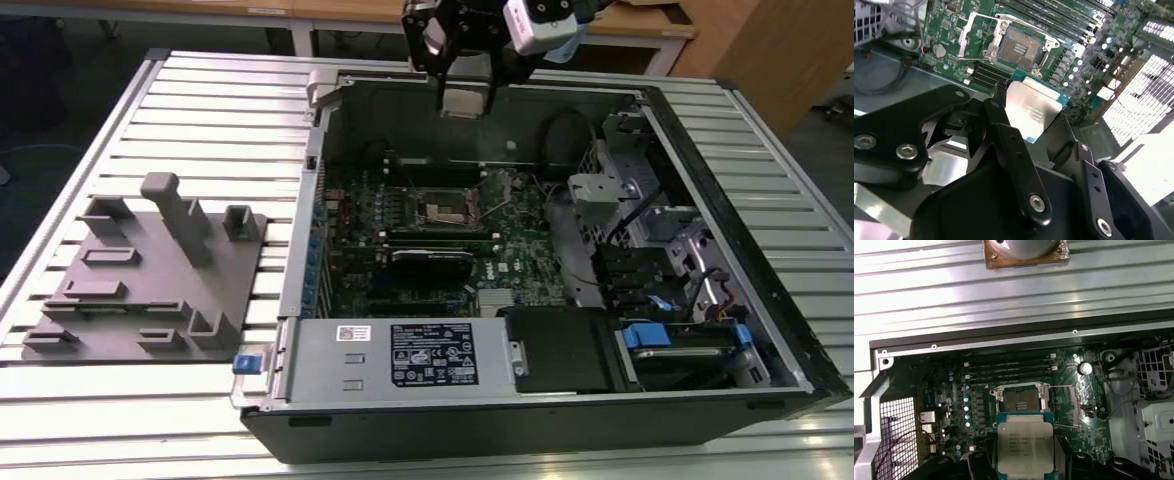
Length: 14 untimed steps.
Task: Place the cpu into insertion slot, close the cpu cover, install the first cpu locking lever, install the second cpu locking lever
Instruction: 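Place the cpu into insertion slot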
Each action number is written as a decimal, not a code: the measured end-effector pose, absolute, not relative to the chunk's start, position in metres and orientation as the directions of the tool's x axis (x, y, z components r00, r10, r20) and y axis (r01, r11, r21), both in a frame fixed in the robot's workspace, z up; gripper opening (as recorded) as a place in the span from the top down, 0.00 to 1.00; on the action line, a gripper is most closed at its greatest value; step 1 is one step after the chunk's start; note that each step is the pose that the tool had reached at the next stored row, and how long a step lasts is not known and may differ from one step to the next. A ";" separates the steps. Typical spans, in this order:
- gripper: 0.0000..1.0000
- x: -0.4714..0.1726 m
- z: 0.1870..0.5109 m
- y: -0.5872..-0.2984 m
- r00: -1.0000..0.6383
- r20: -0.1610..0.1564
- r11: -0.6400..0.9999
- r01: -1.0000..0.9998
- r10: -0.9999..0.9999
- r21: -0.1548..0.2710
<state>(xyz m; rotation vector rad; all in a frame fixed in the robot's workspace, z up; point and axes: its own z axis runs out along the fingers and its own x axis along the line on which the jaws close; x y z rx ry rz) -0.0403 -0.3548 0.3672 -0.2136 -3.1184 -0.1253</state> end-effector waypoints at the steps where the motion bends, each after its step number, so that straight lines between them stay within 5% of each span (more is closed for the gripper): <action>1: 0.46 -0.040 0.367 -0.355 -0.989 0.019 0.986 0.149 0.148 0.079; 14: 0.46 -0.040 0.367 -0.355 -0.983 0.019 0.979 0.186 0.185 0.079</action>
